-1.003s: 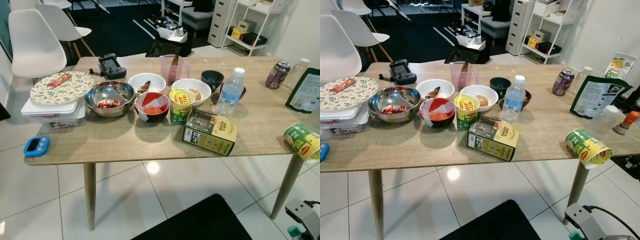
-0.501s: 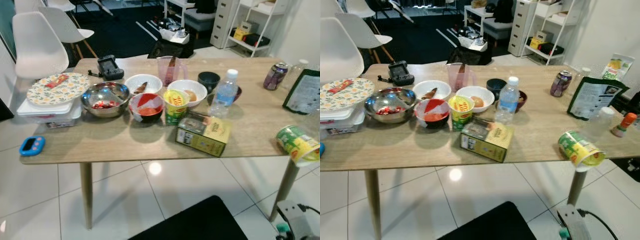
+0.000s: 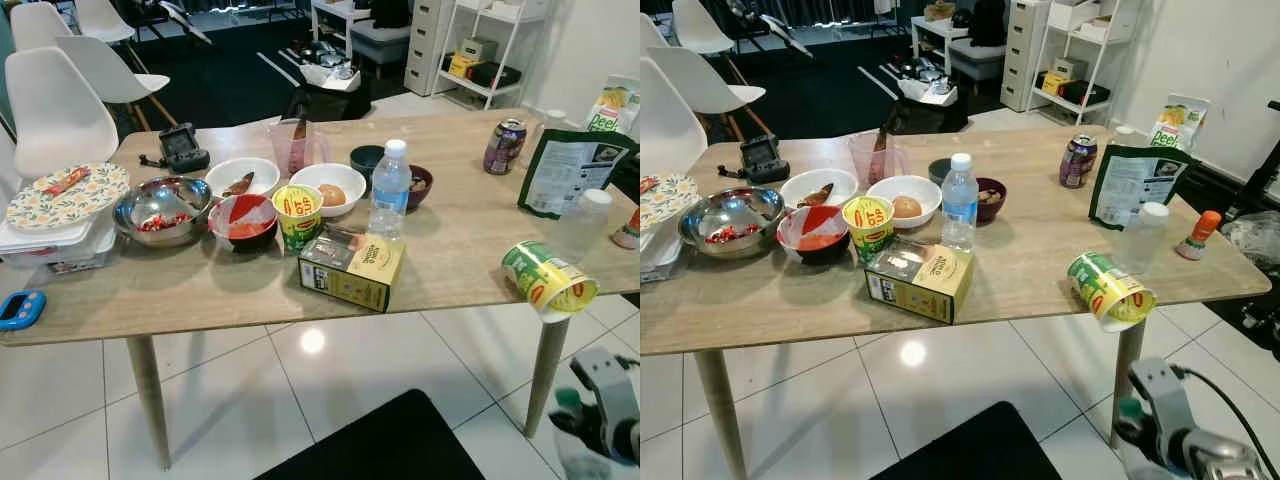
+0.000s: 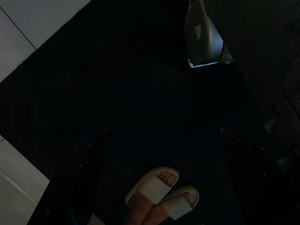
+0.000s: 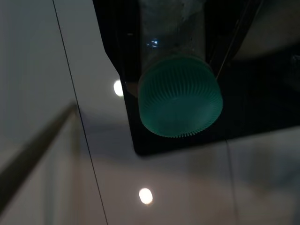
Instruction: Restocking fridge
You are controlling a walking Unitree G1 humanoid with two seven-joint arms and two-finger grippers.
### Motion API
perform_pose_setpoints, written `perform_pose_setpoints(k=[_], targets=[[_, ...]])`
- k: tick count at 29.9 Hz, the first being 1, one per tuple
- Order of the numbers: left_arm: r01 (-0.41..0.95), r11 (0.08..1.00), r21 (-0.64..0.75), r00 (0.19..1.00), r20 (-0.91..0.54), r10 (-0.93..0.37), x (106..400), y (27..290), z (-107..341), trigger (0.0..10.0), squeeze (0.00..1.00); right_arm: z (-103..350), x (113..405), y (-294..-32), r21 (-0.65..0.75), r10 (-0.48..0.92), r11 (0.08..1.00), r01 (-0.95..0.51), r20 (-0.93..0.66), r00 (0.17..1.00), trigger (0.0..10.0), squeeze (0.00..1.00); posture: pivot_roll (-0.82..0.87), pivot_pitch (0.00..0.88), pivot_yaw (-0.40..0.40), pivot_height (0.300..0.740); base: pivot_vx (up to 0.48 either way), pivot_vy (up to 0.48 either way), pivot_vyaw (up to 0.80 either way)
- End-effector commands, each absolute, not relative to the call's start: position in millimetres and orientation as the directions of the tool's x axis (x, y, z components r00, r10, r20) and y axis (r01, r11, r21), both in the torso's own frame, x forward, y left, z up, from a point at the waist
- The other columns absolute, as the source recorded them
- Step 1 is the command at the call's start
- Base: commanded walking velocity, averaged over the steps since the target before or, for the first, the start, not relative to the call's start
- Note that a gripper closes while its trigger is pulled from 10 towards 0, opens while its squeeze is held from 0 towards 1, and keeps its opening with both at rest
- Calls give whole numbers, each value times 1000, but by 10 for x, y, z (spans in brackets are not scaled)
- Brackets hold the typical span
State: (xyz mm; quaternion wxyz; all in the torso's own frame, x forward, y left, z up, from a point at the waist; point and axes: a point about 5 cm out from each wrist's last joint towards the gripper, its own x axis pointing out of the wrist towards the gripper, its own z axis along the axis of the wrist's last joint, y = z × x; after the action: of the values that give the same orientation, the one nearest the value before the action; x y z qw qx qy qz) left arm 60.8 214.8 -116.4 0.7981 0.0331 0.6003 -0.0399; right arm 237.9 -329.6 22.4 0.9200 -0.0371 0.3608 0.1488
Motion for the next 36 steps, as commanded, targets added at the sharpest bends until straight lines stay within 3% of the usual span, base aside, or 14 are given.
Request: perform_pose_setpoints(k=[1, 8, 15, 20, 25, 36], targets=[[112, 993, -22, 371, -927, -62, 860, 2053, -1124, 10000, 0, 503, 2474, -3410, 117, 334, 939, -324, -543, 770, 10000, 0, -23, 0, -42, 740, 0, 0, 0], [113, 993, -25, 367, -928, -66, 847, 2045, -1128, 10000, 0, 1073, 2607, -3647, 113, 392, 920, -375, -313, 865, 10000, 0, -31, 0, -41, 740, 0, 0, 0], [116, 993, -31, 370, -926, -72, 853, 2027, -1129, 10000, 0, 1438, 2647, -3777, 58, 410, 912, -407, -187, 893, 10000, 0, -35, 0, -40, 740, 0, 0, 0], [120, 992, -31, 371, -926, -74, 857, 2030, -1127, 10000, 0, 1667, 2742, -3682, 40, 492, 871, -490, -78, 867, 10000, 0, -38, 0, -38, 740, 0, 0, 0], [123, 992, -27, 369, -927, -71, 846, 2051, -1126, 10000, 0, 1822, 3000, -3453, -76, 488, 870, -487, -9, 873, 10000, 0, -30, 0, -34, 740, 0, 0, 0], [112, 993, -21, 370, -927, -62, 825, 2074, -1126, 10000, 0, 1887, 3125, -3222, -112, 570, 816, -568, -16, 822, 10000, 0, -12, 0, -43, 740, 0, 0, 0]])
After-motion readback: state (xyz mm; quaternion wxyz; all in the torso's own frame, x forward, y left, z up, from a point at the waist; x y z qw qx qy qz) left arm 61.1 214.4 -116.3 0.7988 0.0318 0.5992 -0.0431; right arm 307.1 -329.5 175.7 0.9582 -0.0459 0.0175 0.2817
